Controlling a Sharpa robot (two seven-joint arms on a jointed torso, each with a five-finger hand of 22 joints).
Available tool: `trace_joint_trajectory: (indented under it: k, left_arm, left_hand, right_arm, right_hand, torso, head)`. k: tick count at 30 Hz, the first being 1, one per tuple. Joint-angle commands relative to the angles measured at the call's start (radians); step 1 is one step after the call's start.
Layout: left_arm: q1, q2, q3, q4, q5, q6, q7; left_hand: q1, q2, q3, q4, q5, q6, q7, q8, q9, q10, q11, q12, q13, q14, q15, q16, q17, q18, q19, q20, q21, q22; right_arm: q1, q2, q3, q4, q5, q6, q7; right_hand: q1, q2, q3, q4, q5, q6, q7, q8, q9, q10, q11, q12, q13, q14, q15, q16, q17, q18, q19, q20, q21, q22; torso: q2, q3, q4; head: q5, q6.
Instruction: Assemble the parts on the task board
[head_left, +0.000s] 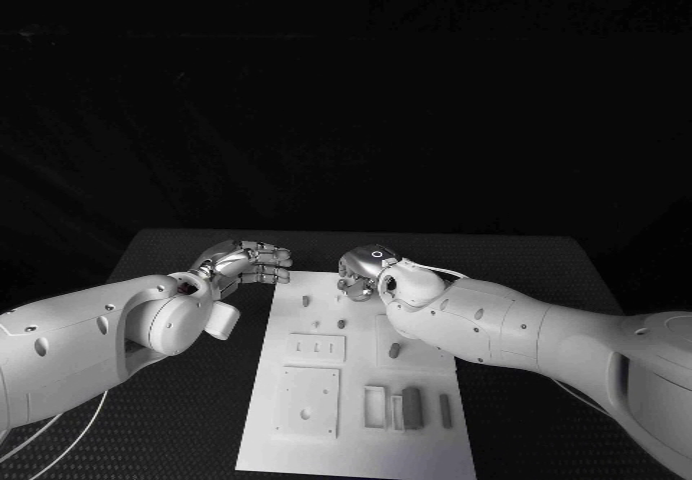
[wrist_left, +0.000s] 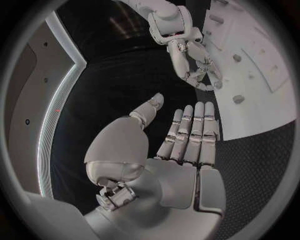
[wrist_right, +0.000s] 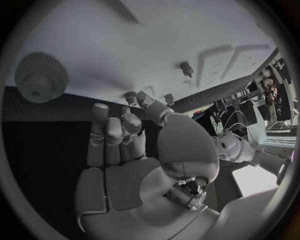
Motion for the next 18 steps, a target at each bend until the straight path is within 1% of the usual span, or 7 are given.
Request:
trace_joint_trajectory:
  k: [1, 5, 9, 10, 12, 13, 18]
  left_arm:
    - [0.001, -0.003, 0.001, 0.004, 0.004, 0.013, 0.006]
    - [0.001, -0.007, 0.001, 0.008, 0.005, 0.012, 0.006]
    - [0.001, -0.013, 0.001, 0.013, 0.005, 0.011, 0.005]
    - [0.001, -0.016, 0.001, 0.015, 0.005, 0.013, 0.006]
    - [0.001, -0.021, 0.001, 0.016, 0.005, 0.011, 0.011]
    - [0.001, -0.024, 0.001, 0.013, 0.005, 0.009, 0.013]
    - [0.001, -0.028, 0.001, 0.006, 0.005, 0.011, 0.015]
  left_hand:
    - [-0.01, -0.001, -0.006, -0.002, 0.002, 0.005, 0.008, -0.004, -0.001, 0.006, 0.003, -0.005, -0.001, -0.002, 0.005, -0.006, 0.001, 0.004, -0.005, 0.001, -0.007, 0.002]
    - [-0.01, -0.001, -0.006, -0.002, 0.002, 0.005, 0.008, -0.004, -0.001, 0.006, 0.003, -0.005, -0.001, -0.002, 0.005, -0.006, 0.001, 0.004, -0.005, 0.001, -0.007, 0.002]
    - [-0.01, -0.002, -0.006, -0.002, 0.002, 0.005, 0.008, -0.004, -0.001, 0.007, 0.003, -0.005, -0.001, -0.002, 0.005, -0.006, 0.001, 0.004, -0.005, 0.001, -0.007, 0.002]
    - [-0.01, -0.002, -0.006, -0.002, 0.002, 0.005, 0.008, -0.004, -0.001, 0.007, 0.003, -0.005, -0.001, -0.002, 0.005, -0.006, 0.001, 0.004, -0.005, 0.001, -0.007, 0.002]
    - [-0.009, -0.003, -0.007, -0.002, 0.002, 0.003, 0.01, -0.005, -0.002, 0.005, 0.005, -0.007, -0.001, -0.002, 0.005, -0.007, 0.001, 0.005, -0.005, 0.001, -0.007, 0.002]
    - [-0.009, -0.002, -0.007, -0.003, 0.002, 0.003, 0.011, -0.005, -0.002, 0.005, 0.005, -0.008, -0.001, -0.002, 0.005, -0.007, 0.002, 0.005, -0.005, 0.001, -0.007, 0.002]
    - [-0.009, -0.003, -0.007, -0.003, 0.002, 0.002, 0.011, -0.006, -0.003, 0.005, 0.006, -0.008, -0.001, -0.002, 0.005, -0.008, 0.002, 0.005, -0.005, 0.001, -0.007, 0.002]
  right_arm:
    - [0.0, -0.023, 0.003, 0.033, 0.008, -0.031, 0.006]
    - [0.003, -0.069, 0.015, 0.083, 0.014, -0.034, 0.003]
    - [0.015, -0.133, 0.033, 0.143, 0.046, -0.022, 0.011]
    - [0.017, -0.152, 0.041, 0.164, 0.055, -0.019, 0.013]
    - [0.017, -0.187, 0.068, 0.202, 0.071, -0.002, 0.024]
    - [0.02, -0.221, 0.077, 0.231, 0.084, 0.013, 0.031]
    - [0.03, -0.282, 0.08, 0.26, 0.109, 0.07, 0.058]
  right_hand:
    - [-0.001, -0.011, 0.001, 0.004, 0.003, -0.008, 0.003, -0.007, -0.002, -0.002, 0.006, -0.005, -0.001, -0.001, 0.008, 0.001, -0.002, 0.008, 0.003, 0.002, -0.003, 0.009]
    - [-0.001, -0.013, 0.002, 0.006, 0.003, -0.008, 0.004, -0.007, -0.002, -0.002, 0.007, -0.005, -0.002, -0.001, 0.008, 0.001, -0.002, 0.008, 0.004, 0.002, -0.003, 0.009]
    - [-0.003, -0.019, 0.003, 0.01, 0.003, -0.007, 0.004, -0.007, -0.002, -0.001, 0.007, -0.005, -0.003, 0.0, 0.008, 0.002, -0.003, 0.008, 0.005, 0.002, -0.002, 0.009]
    - [-0.008, -0.029, 0.0, 0.015, 0.003, -0.007, 0.004, -0.007, -0.003, 0.0, 0.007, -0.005, -0.003, 0.0, 0.009, 0.003, -0.004, 0.008, 0.006, 0.003, -0.002, 0.009]
    - [-0.029, -0.061, -0.01, 0.03, 0.003, -0.012, 0.006, -0.01, -0.004, 0.0, 0.009, -0.004, -0.004, 0.001, 0.01, 0.003, -0.005, 0.008, 0.008, 0.005, -0.002, 0.009]
    - [-0.043, -0.08, -0.02, 0.039, 0.003, -0.018, 0.007, -0.013, -0.006, 0.0, 0.01, -0.004, -0.004, 0.001, 0.011, 0.004, -0.005, 0.008, 0.008, 0.005, -0.002, 0.009]
    - [-0.061, -0.117, -0.03, 0.059, 0.003, -0.03, 0.01, -0.019, -0.008, -0.002, 0.014, -0.002, -0.005, -0.001, 0.014, 0.005, -0.007, 0.008, 0.007, 0.003, -0.004, 0.008]
  torso:
    - [0.001, 0.0, -0.0009]
    - [0.0, 0.0006, -0.0029]
    - [0.001, 0.0007, -0.0066]
    - [0.002, 0.0003, -0.0063]
    - [0.003, 0.0013, -0.0107]
    - [0.003, 0.0016, -0.011]
    - [0.005, 0.0058, -0.0211]
  head:
    - [0.0, 0.004]
    - [0.0, 0.01]
    - [-0.001, 0.021]
    - [-0.002, 0.027]
    - [-0.001, 0.036]
    - [-0.002, 0.039]
    - [-0.005, 0.045]
